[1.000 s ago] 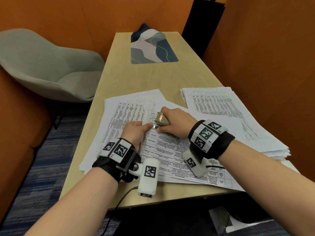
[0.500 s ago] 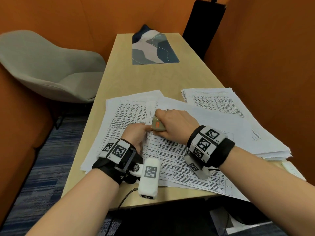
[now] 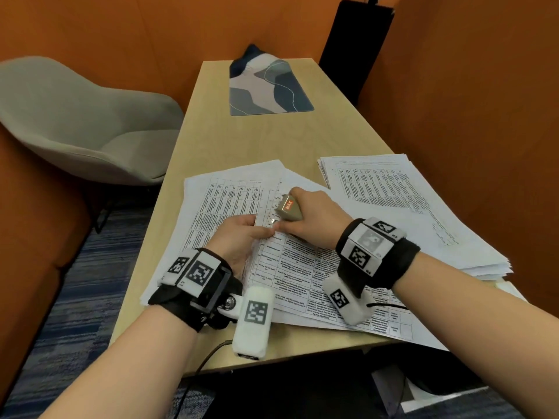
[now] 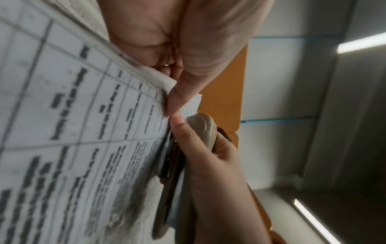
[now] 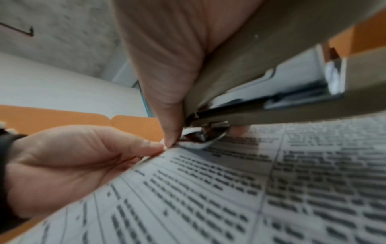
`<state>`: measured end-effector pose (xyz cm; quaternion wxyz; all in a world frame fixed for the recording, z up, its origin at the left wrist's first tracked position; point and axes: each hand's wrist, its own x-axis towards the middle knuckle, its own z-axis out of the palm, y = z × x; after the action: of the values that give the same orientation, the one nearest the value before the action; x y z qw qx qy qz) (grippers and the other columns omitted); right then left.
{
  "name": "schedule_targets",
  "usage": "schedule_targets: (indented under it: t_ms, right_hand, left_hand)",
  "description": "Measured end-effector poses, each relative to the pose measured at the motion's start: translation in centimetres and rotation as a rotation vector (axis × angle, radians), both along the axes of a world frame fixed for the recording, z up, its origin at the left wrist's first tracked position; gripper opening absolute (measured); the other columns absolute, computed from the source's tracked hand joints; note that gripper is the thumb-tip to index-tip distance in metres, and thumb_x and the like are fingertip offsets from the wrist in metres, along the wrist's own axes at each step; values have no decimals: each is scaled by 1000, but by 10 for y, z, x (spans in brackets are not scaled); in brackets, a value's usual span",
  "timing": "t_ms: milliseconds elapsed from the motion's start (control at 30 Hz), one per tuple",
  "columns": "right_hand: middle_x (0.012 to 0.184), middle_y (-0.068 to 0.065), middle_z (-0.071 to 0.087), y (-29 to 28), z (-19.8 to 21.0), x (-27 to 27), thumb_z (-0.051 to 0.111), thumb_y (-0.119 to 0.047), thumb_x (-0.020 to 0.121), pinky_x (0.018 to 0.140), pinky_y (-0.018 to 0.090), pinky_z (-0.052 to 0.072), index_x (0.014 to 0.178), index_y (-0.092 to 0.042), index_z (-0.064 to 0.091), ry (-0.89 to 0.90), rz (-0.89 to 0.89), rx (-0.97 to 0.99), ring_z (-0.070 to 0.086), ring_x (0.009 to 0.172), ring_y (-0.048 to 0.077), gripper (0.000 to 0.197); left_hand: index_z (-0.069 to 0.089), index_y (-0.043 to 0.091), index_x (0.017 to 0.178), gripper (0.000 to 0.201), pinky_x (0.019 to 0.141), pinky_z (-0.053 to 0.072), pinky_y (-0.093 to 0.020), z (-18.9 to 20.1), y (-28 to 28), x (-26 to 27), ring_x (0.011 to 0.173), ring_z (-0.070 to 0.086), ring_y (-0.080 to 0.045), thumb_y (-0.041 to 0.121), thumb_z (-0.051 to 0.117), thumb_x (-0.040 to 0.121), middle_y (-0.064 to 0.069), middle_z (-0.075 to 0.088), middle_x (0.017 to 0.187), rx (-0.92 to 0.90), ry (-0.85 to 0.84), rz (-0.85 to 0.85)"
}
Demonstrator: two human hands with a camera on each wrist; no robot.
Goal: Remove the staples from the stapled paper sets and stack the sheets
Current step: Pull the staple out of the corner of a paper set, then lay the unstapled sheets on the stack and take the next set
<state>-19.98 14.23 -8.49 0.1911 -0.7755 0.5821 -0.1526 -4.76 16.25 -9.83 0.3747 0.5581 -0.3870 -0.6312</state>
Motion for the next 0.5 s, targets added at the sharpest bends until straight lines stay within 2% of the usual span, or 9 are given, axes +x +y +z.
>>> schedule_targets:
  t_ms: [67,100,200,267,367,500]
  right_hand:
    - [96,2,57,-4,-2,-1,71,-44,76,72,30,43,98,-15,51,-37,-16,57,54,90,20,42]
    - [95,0,55,-4,-3,-1,72,-44,76,70,28,40,97,-15,51,-40,-15,80,53,88,17,41]
    - [90,1,56,-5,-3,-3,74,-42,74,67,26,38,94,-13,53,-60,-6,152,53,84,17,41]
    - [87,2,59,-6,-4,-5,75,-41,73,67,28,43,91,-13,54,-94,-3,218,57,81,18,39]
    - [84,3,61,-8,-2,-9,76,-39,73,73,33,49,89,-11,56,-193,-9,304,60,79,21,38]
    - [87,-1,58,0,17,-27,73,-43,75,61,25,41,96,-14,55,-133,-76,157,55,79,16,40]
  left_hand:
    - [63,-1,95,15,80,56,-42,0,3,-2,87,68,-32,-8,58,83,-21,68,98,-52,-93,-20]
    - [64,0,94,14,83,55,-43,0,6,-4,90,67,-33,-7,60,82,-21,68,99,-80,-127,-28]
    - [64,0,95,15,78,56,-37,-5,8,-6,83,67,-27,-7,61,82,-15,69,92,-145,-189,-17]
    - [66,2,95,16,80,56,-40,-9,9,-6,84,68,-27,-5,63,81,-14,70,91,-178,-265,-2]
    - [67,15,84,18,83,55,-44,-10,14,-4,85,69,-27,-3,65,81,-11,72,90,-214,-336,6]
    - [64,20,87,21,86,54,-39,-8,17,-3,89,68,-20,0,62,84,-4,71,97,-276,-371,-32]
